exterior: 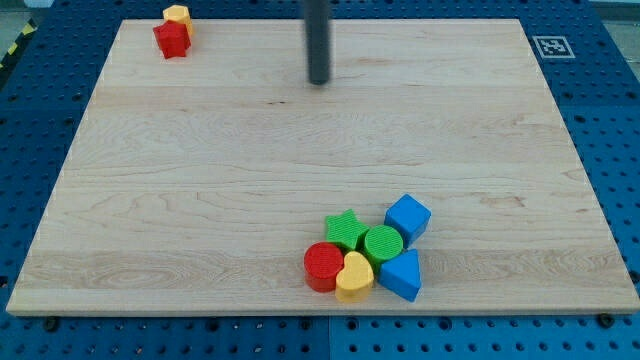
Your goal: Separate green blocks from group of blocks
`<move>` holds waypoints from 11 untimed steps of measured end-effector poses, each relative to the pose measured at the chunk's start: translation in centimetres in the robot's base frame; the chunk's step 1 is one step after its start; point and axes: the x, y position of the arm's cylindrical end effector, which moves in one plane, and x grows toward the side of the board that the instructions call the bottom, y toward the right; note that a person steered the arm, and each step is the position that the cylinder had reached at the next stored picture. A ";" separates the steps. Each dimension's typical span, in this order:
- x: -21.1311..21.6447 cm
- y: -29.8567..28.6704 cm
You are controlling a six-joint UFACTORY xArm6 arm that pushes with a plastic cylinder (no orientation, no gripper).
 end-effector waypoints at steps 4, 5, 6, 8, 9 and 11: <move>27.5 9.4; 27.4 4.8; 22.3 0.8; 16.8 -1.8; 16.8 -0.2; 20.0 2.8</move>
